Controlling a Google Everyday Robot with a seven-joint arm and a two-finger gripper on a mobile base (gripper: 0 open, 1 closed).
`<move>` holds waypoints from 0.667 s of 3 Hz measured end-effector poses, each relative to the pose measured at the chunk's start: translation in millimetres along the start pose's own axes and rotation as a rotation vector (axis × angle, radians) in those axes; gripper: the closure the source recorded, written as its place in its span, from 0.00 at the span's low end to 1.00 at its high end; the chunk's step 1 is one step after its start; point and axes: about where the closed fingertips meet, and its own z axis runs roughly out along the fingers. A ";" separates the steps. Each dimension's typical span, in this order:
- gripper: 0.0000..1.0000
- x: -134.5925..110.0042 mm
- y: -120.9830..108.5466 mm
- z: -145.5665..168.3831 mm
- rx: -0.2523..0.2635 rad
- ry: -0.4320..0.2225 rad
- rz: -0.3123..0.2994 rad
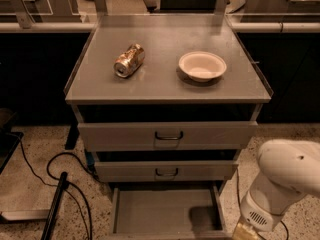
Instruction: Close bottom drawer
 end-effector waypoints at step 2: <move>1.00 -2.3 -10.5 107.2 -0.090 0.028 0.089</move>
Offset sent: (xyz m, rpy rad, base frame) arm -0.0171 0.0271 -0.1497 0.0149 0.1468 -0.0913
